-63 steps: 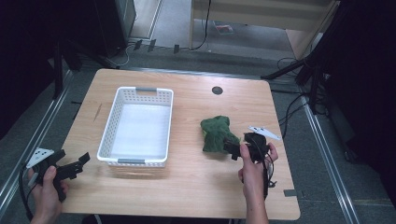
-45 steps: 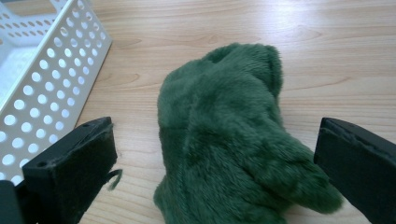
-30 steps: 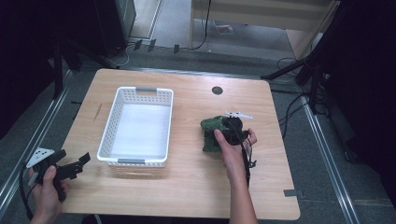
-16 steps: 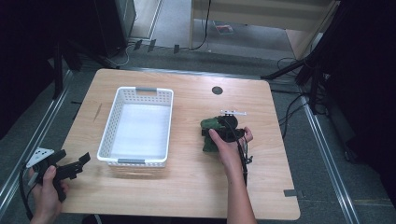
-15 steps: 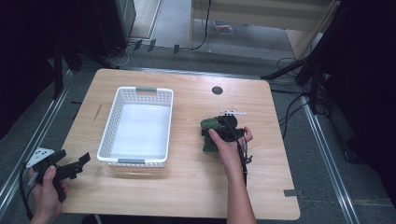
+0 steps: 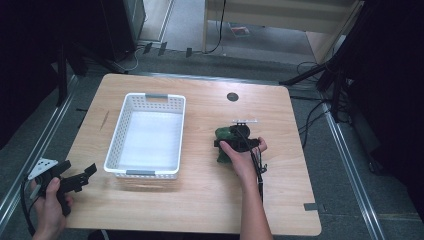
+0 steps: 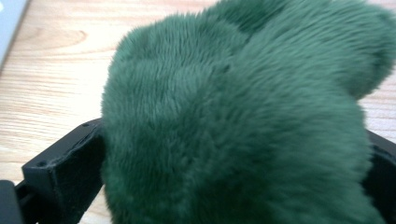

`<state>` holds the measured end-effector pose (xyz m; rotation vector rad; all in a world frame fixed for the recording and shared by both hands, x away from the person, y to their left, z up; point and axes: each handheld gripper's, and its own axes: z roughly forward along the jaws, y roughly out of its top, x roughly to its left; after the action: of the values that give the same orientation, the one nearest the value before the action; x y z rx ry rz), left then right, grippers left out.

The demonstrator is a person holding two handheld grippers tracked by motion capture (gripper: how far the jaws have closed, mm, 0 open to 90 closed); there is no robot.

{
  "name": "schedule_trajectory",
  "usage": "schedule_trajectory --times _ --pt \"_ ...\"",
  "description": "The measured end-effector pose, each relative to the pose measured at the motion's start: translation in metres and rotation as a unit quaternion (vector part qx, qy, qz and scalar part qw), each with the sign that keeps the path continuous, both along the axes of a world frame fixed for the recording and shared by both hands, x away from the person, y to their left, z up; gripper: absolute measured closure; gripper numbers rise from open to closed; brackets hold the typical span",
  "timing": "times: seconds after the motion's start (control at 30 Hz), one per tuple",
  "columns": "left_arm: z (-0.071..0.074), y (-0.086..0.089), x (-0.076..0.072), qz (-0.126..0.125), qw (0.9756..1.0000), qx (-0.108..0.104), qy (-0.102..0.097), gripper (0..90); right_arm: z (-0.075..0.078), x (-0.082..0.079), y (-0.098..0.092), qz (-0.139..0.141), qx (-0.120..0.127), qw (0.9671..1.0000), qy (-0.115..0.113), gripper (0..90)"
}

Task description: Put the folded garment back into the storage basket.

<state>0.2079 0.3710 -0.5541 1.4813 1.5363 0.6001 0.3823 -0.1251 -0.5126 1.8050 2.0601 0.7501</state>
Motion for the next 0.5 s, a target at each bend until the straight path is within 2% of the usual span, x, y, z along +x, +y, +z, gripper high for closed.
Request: schedule_trajectory --times 0.2,0.3,0.4,0.5 --pt "0.0 0.0 0.0 -0.001 1.0 -0.001 0.001 0.0 -0.01 0.002 0.003 -0.008 -0.022 0.9997 0.005 0.0" --pt "0.0 0.0 0.0 -0.001 1.0 -0.001 0.002 0.0 -0.013 0.002 0.004 -0.01 -0.022 0.9997 0.005 0.0" --pt "0.0 0.0 0.0 -0.001 1.0 -0.001 0.002 0.0 -0.014 0.0 0.002 -0.018 -0.023 0.9996 -0.006 7.3" --pt "0.0 0.0 0.0 -0.002 1.0 -0.001 0.002 0.0 -0.016 -0.001 -0.001 -0.022 -0.012 0.9996 -0.01 12.1"
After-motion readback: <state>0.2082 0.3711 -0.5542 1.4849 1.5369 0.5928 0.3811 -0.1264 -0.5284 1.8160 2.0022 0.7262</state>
